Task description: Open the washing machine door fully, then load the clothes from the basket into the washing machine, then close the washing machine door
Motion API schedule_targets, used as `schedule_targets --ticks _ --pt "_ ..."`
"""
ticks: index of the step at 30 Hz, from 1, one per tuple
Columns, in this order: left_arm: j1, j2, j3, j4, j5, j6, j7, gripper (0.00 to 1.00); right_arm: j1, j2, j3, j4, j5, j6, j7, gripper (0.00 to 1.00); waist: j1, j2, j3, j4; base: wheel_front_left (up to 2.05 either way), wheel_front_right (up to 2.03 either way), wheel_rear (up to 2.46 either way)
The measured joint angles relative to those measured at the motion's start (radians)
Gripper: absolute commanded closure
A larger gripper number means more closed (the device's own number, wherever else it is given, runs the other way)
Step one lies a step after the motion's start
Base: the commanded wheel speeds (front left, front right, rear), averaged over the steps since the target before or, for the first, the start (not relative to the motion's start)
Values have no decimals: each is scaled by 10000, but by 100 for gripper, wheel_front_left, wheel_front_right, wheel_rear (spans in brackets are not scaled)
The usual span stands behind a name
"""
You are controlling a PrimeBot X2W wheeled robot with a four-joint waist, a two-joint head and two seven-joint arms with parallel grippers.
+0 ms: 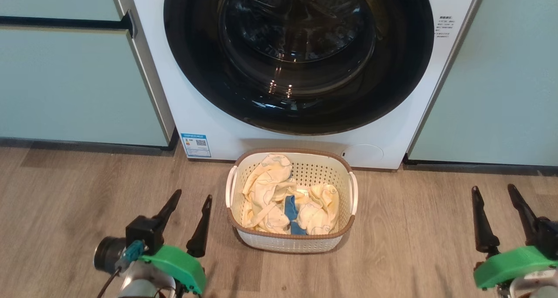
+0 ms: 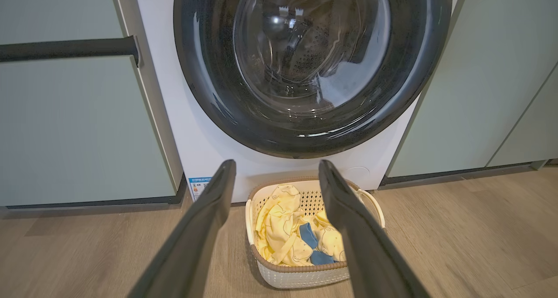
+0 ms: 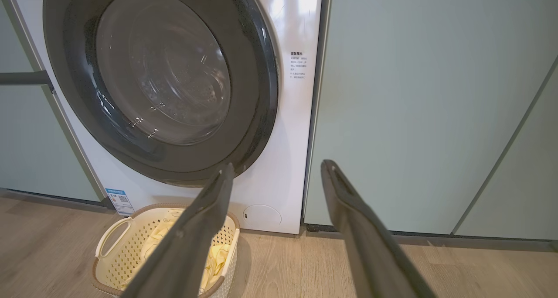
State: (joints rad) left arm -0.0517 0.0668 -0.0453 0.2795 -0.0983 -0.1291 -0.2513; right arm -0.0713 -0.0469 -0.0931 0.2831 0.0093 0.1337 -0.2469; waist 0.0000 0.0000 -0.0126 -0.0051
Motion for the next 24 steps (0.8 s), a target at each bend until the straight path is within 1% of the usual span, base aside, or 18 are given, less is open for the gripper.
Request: schedule_targets --ticks 14,19,24 --pt "-2 -54 56 92 0 0 0 0 0 2 -15 63 17 0 -10 0 0 0 -15 -30 5 5 -10" --pt "-5 -54 54 104 0 0 0 0 1 4 -36 73 17 0 -10 0 0 0 -3 -31 53 53 -107" --pt "-21 -54 63 113 0 2 0 0 2 15 -46 77 31 0 -10 0 0 0 4 -29 93 93 -186"
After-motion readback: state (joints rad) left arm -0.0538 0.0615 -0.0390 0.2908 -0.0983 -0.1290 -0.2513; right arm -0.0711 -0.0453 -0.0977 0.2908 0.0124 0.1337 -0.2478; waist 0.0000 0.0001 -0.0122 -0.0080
